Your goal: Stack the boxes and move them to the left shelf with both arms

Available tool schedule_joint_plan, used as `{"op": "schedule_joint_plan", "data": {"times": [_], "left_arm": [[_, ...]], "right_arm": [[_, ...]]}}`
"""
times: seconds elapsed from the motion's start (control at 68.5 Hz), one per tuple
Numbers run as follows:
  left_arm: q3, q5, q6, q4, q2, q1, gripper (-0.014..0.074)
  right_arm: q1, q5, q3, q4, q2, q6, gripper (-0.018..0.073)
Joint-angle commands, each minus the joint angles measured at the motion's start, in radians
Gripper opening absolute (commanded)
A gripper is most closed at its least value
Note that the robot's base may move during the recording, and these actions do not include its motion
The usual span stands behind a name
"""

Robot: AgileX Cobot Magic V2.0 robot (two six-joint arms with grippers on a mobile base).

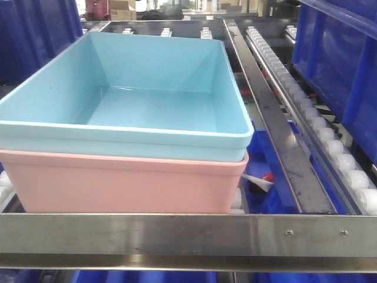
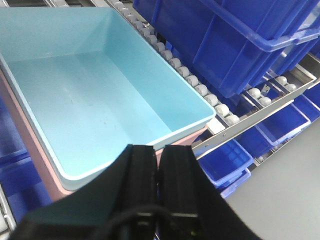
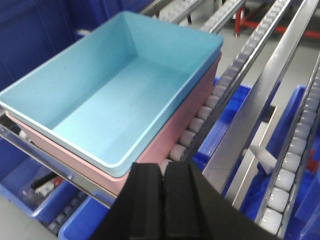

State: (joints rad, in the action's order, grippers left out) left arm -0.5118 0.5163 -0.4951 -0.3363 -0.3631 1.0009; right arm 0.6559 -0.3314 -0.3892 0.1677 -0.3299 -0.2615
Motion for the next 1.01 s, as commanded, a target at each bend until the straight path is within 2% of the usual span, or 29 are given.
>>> {"op": "schedule_joint_plan", "data": {"times": [0.0, 0.554, 0.598, 0.627, 0.656, 0.715, 0.802, 0.846, 0.919, 0.992], "left_arm": [[-0.025, -0.068, 0.003, -0.012, -0.005, 0.007, -0.0003], [-0.023, -0.056, 0.003, -0.012, -0.005, 0.007, -0.0004], [-0.023, -0.056, 0.003, 0.014, -0.005, 0.005, -0.0004], [-0.021, -0.056, 0.007, 0.058, -0.005, 0.005, -0.0004], [-0.017, -0.056, 0.044, 0.132, -0.005, 0.005, -0.0004], [0.004, -0.068, 0.222, 0.250, -0.005, 0.005, -0.0004], [0.055, -0.121, 0.377, 0.325, 0.000, 0.000, -0.0004], [0.090, -0.159, 0.410, 0.342, 0.012, -0.018, -0.0004], [0.161, -0.226, 0.482, 0.399, 0.053, -0.076, -0.0004], [0.236, -0.294, 0.584, 0.479, 0.129, -0.174, -0.0004]], "right_arm": [[-0.003, 0.085, -0.015, 0.008, 0.037, 0.012, 0.0052], [-0.003, 0.082, -0.014, 0.008, 0.047, 0.012, 0.0052], [-0.003, 0.082, -0.014, 0.008, 0.047, 0.012, 0.0052], [-0.003, 0.082, -0.014, 0.008, 0.047, 0.012, 0.0052], [-0.003, 0.082, -0.014, 0.008, 0.047, 0.012, 0.0052], [-0.003, 0.082, -0.014, 0.008, 0.047, 0.012, 0.0052], [-0.003, 0.082, -0.014, 0.008, 0.047, 0.012, 0.0052], [-0.003, 0.082, -0.014, 0.008, 0.047, 0.012, 0.0052], [-0.003, 0.082, -0.014, 0.008, 0.047, 0.012, 0.0052], [-0.003, 0.082, -0.014, 0.008, 0.047, 0.012, 0.0052]]}}
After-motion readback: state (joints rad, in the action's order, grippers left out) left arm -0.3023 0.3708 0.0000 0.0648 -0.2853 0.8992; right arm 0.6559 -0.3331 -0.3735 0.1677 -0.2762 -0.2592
